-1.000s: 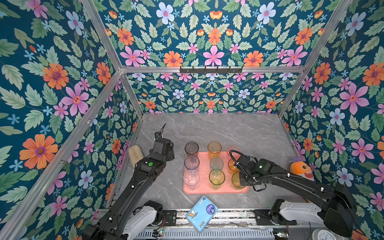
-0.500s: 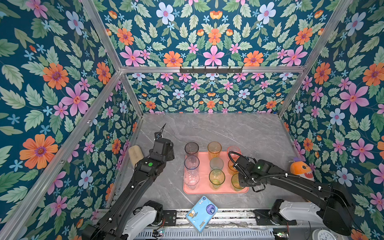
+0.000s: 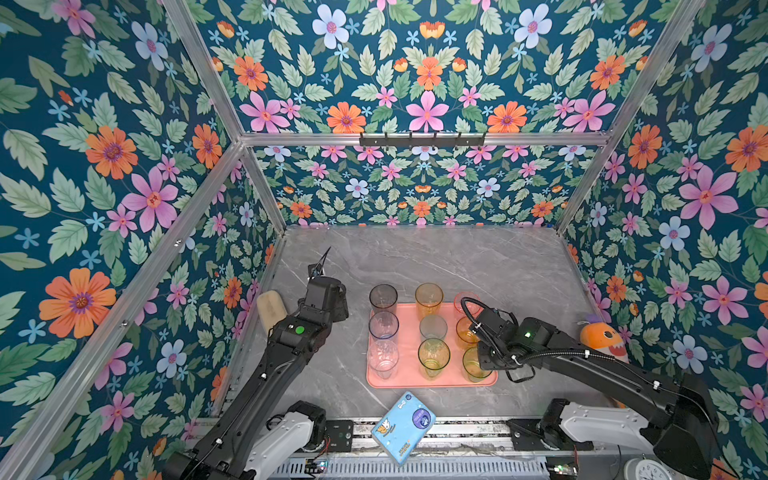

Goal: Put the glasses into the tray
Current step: 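Lower the green glass onto the tray corner beside the yellow glass, then open the right gripper and raise it away from the green glass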

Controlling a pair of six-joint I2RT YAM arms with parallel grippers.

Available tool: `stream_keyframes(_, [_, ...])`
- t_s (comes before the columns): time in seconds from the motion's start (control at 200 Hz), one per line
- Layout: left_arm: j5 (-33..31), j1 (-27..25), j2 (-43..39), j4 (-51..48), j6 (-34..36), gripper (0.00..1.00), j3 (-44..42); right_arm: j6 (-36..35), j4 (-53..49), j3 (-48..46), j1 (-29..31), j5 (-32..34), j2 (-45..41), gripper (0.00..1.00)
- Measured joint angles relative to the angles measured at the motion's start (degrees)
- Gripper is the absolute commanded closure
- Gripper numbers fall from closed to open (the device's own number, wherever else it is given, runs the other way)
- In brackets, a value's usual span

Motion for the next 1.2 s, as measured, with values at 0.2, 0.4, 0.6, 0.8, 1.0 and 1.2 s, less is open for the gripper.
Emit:
stream_keyframes(0.2, [0.2,0.0,-0.5,0.1,-0.9,0.27,0.2,-1.0,-2.9,4.5,0.0,0.5,-2.3,0.54])
stream_keyframes(0.4, [1.2,0.0,-0.3,2.4,-1.7,0.27,-0.4,-2.4,-5.7,9.8,0.0,2.3,-4.8,0.5])
stream_keyframes(0.6, [1.1,0.0,0.0,5.6,-2.8,0.27,-1.7,-5.2,-6.5,13.7,0.0,7.5,-7.7,0.41])
stream_keyframes(0.8, [-1.8,0.0,-0.3,9.5,-3.2,0.27,-2.0,-11.7,-1.1,13.8,-0.2,13.9,-11.3,0.31])
stream_keyframes(1.0, [-6.0,0.0,-0.3,13.7,-3.2,0.23,-2.3,-20.1,12.3,8.5,-4.2,17.8,-16.1,0.21])
stream_keyframes(1.2, [-10.4,0.0,-1.9,21.0,-2.2,0.12,-6.0,-28.1,29.9,3.4,-10.2,19.2,-17.5,0.15])
